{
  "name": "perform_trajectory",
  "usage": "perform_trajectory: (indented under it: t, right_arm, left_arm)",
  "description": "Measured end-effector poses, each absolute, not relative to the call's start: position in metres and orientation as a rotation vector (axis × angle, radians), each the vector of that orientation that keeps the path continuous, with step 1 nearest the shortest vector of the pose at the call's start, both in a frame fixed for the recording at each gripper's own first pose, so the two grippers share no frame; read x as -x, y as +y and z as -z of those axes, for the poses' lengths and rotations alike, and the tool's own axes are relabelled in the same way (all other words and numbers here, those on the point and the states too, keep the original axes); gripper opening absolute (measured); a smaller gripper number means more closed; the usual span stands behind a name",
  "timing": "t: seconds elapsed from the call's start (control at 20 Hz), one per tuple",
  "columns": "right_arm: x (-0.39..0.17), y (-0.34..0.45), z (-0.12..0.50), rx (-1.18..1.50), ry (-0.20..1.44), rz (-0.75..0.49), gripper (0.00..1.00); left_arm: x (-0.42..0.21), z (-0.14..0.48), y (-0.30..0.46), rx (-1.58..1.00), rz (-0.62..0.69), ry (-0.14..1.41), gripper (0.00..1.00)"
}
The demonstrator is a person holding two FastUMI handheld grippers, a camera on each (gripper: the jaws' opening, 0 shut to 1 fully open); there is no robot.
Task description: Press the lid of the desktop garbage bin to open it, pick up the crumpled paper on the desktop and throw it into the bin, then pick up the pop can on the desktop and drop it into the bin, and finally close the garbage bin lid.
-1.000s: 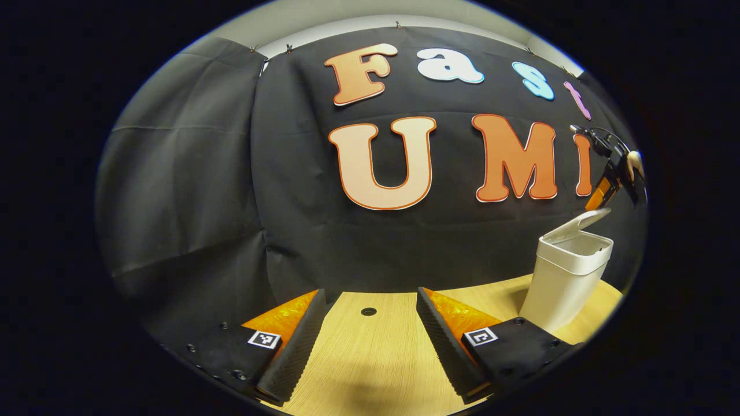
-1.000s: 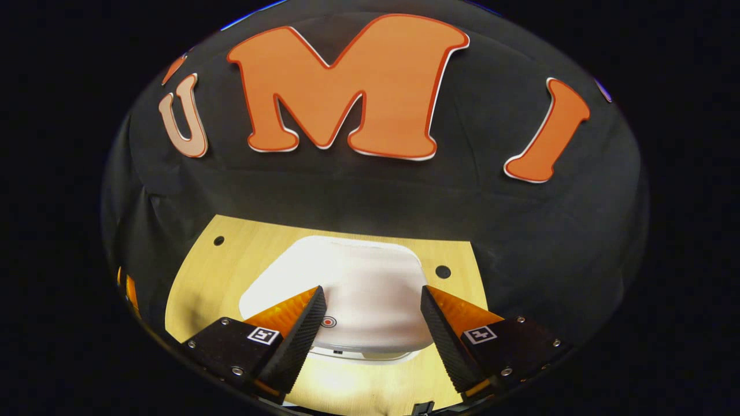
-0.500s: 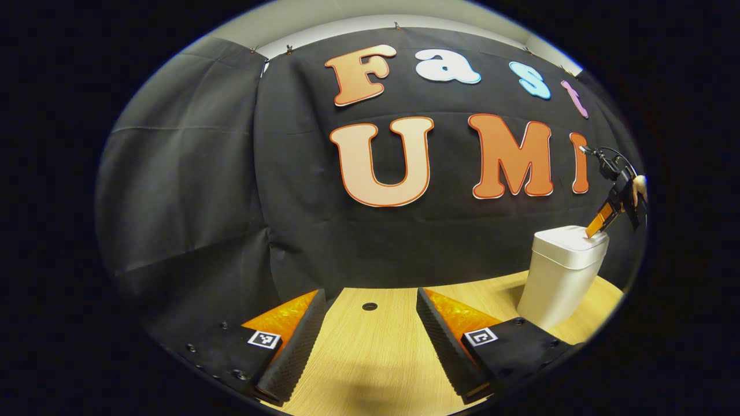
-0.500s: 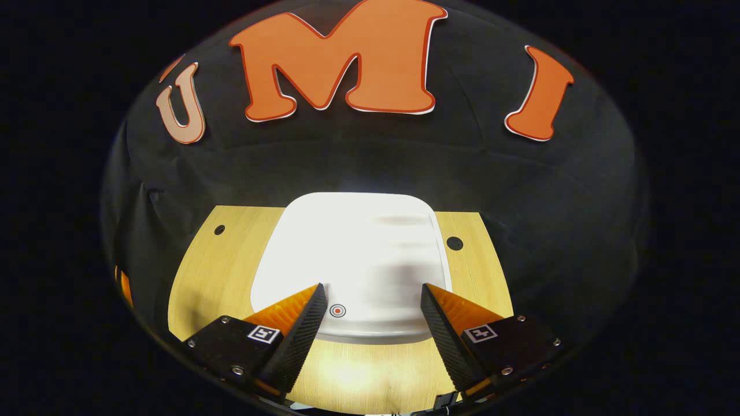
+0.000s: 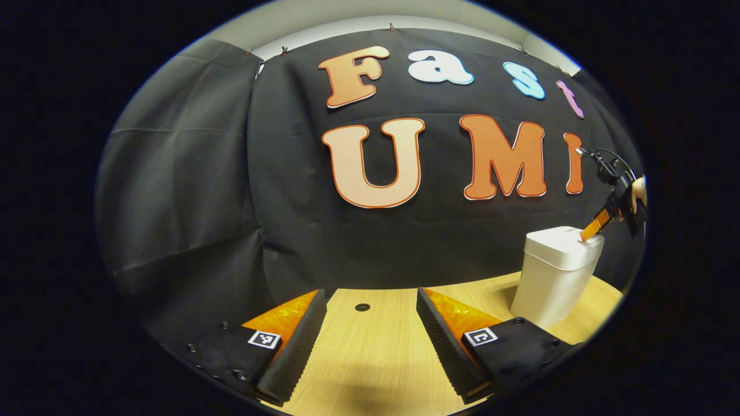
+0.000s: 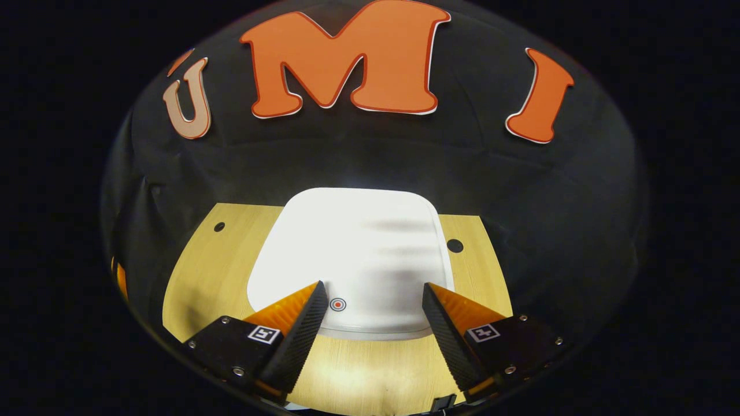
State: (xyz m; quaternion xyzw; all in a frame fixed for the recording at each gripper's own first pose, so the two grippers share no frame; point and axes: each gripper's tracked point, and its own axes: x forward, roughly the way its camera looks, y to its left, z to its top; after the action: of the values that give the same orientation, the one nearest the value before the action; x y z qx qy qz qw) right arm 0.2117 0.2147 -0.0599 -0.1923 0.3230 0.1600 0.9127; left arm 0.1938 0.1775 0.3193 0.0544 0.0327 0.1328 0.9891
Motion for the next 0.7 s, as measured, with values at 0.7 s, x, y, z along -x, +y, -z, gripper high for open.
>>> perform_trajectory:
  t: [0.7]
  right_arm:
    - [-0.117,0.181,-0.023,0.205,0.132,-0.310,0.98]
  left_arm:
    - [-0.199,-0.321,0.192,-0.110,-0.291,0.061,0.99]
